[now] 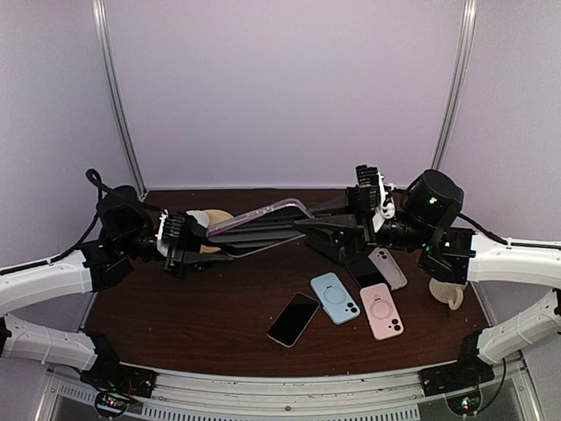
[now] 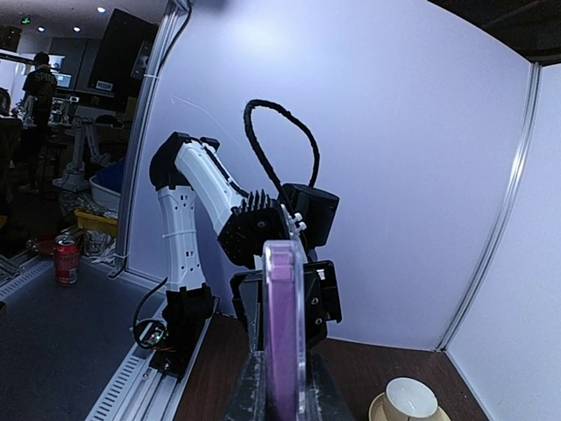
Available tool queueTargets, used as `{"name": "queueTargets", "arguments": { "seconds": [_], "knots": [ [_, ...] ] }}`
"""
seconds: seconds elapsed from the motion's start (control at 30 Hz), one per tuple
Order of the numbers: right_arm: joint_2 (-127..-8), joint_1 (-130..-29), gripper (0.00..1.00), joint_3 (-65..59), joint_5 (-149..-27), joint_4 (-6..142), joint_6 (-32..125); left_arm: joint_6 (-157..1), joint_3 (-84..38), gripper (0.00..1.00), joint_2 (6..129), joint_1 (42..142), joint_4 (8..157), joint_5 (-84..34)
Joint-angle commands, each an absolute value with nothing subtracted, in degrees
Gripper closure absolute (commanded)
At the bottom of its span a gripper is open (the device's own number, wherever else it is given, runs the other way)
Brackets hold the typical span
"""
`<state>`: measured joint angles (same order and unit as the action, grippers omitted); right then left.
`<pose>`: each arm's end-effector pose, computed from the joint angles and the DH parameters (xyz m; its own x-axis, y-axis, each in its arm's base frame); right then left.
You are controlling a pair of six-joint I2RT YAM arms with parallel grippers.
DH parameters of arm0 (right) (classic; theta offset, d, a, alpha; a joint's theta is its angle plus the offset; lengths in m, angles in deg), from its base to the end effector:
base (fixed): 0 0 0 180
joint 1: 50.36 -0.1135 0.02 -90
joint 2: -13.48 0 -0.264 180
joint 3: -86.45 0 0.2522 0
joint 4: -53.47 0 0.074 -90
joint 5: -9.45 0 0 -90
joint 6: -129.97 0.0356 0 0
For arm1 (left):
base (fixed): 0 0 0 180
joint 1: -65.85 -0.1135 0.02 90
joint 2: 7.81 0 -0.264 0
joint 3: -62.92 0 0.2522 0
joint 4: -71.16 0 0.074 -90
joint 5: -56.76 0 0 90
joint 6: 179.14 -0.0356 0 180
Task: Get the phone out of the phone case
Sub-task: Remove the bottom left corner of the phone case.
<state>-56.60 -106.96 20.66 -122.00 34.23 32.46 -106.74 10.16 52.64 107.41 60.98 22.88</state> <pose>0.1338 0.2457 0.3688 0.2686 0.2294 -0.9355 -0.9509 -0.0921 -0.2956 0.1551 -0.1770 0.3135 0.3305 -0.0677 -0.9414 0.9343 -0.1182 0.3365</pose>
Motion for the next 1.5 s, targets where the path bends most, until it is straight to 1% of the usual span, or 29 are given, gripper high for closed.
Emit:
{"name": "queueTargets", "arguments": {
  "seconds": [0.0,0.2,0.37,0.57,0.73,1.03,1.3,1.33,1.37,1.47],
  "knots": [
    [-55.9,-106.7,1.00,18.3,-122.5,28.3,33.1,-107.3,10.2,0.78,52.9,107.0,59.9,25.1],
    [-55.9,-106.7,1.00,18.4,-122.7,28.6,33.4,-109.4,10.1,0.81,52.5,107.0,61.7,26.6],
    [-56.3,-106.7,1.00,18.2,-124.2,28.7,35.3,-115.0,10.5,0.85,50.8,107.1,65.5,29.3],
    [-57.1,-106.7,1.00,17.8,-128.3,30.6,38.7,-124.0,10.8,0.85,48.1,107.1,72.6,30.9],
    [-57.6,-106.8,1.00,16.8,-126.2,32.5,44.9,-132.3,9.2,0.86,47.1,107.3,81.9,30.2],
    [-58.5,-106.8,1.00,17.1,-127.3,34.0,52.3,-133.5,9.5,0.86,45.4,107.4,82.5,30.6],
    [-59.3,-107.3,1.00,16.3,-127.5,37.7,54.0,-132.8,9.3,0.86,45.3,107.4,82.7,30.4],
    [-59.2,-107.4,1.00,16.5,-127.4,37.9,53.6,-132.8,9.3,0.85,45.3,107.4,82.8,30.5],
    [-58.9,-107.4,1.00,16.6,-127.2,37.9,53.2,-132.7,9.3,0.81,45.4,107.4,83.0,30.6],
    [-58.1,-107.5,1.00,16.6,-126.2,37.2,51.8,-133.0,9.3,0.63,45.7,107.4,84.0,30.7]
  ]
}}
